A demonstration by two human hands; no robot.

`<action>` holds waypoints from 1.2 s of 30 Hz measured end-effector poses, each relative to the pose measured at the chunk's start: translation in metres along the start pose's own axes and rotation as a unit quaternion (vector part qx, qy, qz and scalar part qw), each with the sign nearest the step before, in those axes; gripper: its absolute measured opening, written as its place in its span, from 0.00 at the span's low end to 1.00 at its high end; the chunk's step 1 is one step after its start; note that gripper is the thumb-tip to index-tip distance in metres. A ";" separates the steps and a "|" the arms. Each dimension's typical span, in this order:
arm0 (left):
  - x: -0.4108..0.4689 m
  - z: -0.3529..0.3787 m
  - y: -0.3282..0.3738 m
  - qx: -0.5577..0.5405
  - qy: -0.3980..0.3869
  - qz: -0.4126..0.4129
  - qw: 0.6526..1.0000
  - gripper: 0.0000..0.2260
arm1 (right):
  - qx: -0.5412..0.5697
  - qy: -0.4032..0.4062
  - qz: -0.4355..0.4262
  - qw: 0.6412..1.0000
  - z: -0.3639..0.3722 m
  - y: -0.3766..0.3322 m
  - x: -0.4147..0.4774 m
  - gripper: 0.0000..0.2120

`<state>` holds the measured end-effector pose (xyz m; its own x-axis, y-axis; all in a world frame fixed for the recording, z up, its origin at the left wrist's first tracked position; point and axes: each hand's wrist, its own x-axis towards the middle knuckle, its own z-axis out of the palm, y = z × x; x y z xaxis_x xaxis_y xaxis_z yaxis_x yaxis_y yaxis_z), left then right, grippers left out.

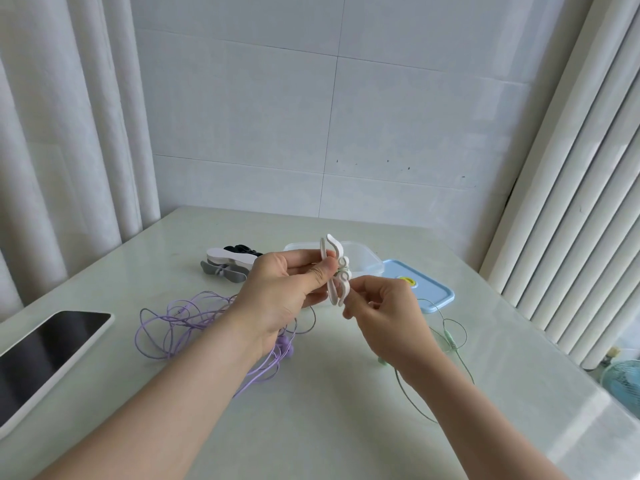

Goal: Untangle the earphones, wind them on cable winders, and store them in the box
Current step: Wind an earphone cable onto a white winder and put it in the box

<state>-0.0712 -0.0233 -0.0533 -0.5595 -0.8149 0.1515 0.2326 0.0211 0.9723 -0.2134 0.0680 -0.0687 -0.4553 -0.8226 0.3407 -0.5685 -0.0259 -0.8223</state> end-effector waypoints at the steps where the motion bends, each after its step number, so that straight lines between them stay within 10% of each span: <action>1: 0.000 0.000 -0.001 -0.001 0.013 0.002 1.000 0.10 | -0.022 -0.012 -0.008 1.000 0.002 -0.002 -0.002 0.14; 10: 0.006 -0.007 -0.013 0.072 0.126 0.060 0.988 0.03 | 0.025 -0.096 -0.055 0.993 0.003 -0.015 -0.011 0.09; 20: 0.003 -0.008 -0.011 0.098 -0.067 0.049 0.992 0.17 | 0.178 0.006 -0.022 0.984 -0.011 -0.016 -0.003 0.13; 26: 0.000 -0.005 -0.009 0.247 -0.081 0.134 0.956 0.04 | 0.235 0.051 0.030 0.970 -0.021 -0.021 0.002 0.14; 36: -0.008 0.011 -0.005 0.084 -0.126 0.104 0.983 0.10 | -0.101 0.198 -0.003 0.975 -0.022 0.007 0.014 0.17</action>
<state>-0.0763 -0.0103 -0.0577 -0.6983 -0.6131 0.3694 0.2411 0.2844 0.9279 -0.2390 0.0689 -0.0601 -0.6576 -0.5381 0.5272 -0.6773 0.1161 -0.7264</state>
